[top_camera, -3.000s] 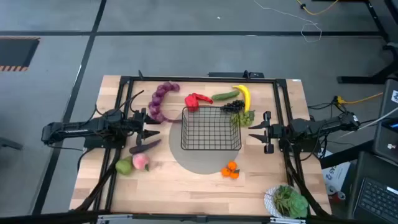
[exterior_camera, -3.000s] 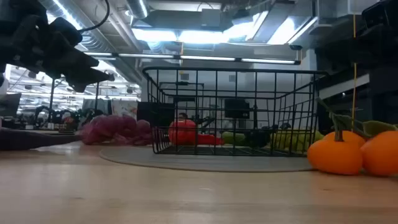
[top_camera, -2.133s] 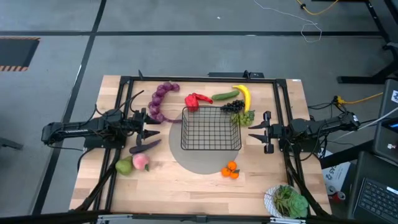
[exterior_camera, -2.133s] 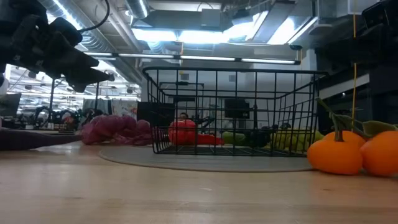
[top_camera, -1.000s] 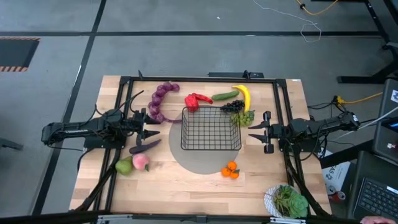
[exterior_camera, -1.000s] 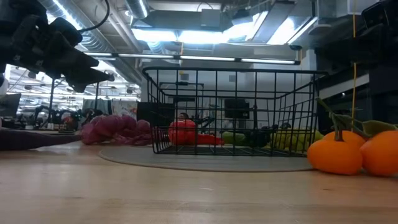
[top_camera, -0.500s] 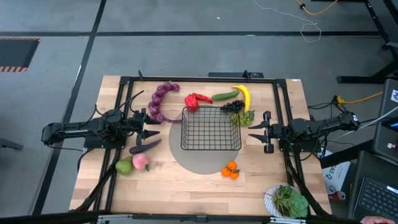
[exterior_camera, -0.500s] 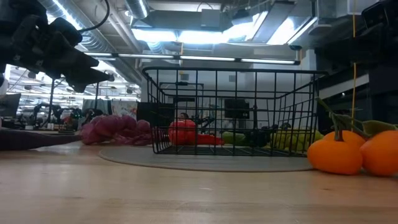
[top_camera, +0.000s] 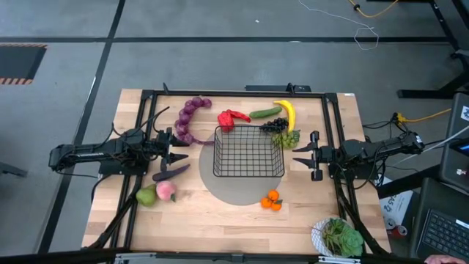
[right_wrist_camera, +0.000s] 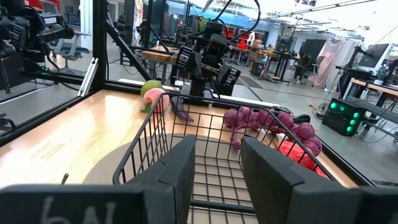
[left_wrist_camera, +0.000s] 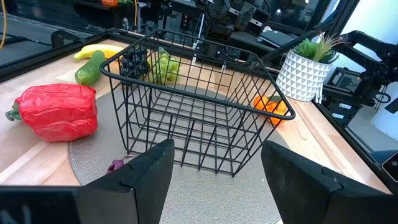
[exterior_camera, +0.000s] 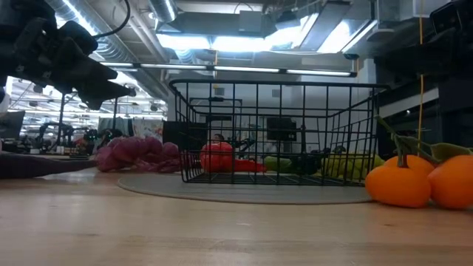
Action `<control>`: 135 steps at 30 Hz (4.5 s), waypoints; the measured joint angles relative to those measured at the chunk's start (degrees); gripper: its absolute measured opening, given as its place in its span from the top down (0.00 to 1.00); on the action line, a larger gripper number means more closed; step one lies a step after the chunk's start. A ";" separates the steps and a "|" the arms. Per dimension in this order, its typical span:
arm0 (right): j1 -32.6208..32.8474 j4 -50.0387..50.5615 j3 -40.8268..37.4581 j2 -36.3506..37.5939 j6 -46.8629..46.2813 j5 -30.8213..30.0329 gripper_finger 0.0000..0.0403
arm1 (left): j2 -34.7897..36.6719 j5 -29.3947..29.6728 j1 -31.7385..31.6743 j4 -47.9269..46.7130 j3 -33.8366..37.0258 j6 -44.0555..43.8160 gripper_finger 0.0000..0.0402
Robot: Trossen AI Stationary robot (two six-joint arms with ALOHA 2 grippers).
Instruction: Build produce basket
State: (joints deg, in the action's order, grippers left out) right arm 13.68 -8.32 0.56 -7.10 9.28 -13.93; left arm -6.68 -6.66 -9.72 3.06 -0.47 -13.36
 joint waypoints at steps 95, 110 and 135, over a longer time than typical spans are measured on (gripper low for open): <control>0.00 0.00 0.00 -0.01 0.00 0.02 0.68 | 0.00 0.00 0.00 0.00 0.00 0.00 0.41; 0.01 0.00 0.00 0.00 0.00 0.01 0.68 | 0.00 0.00 0.00 -0.01 0.02 0.01 0.41; 0.01 0.59 0.02 0.01 -21.10 1.97 0.68 | 0.00 0.01 0.00 -0.01 0.00 0.01 0.41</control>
State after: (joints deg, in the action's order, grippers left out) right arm 13.69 -7.73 0.58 -7.09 -11.83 -11.97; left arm -6.68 -6.64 -9.72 3.06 -0.47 -13.34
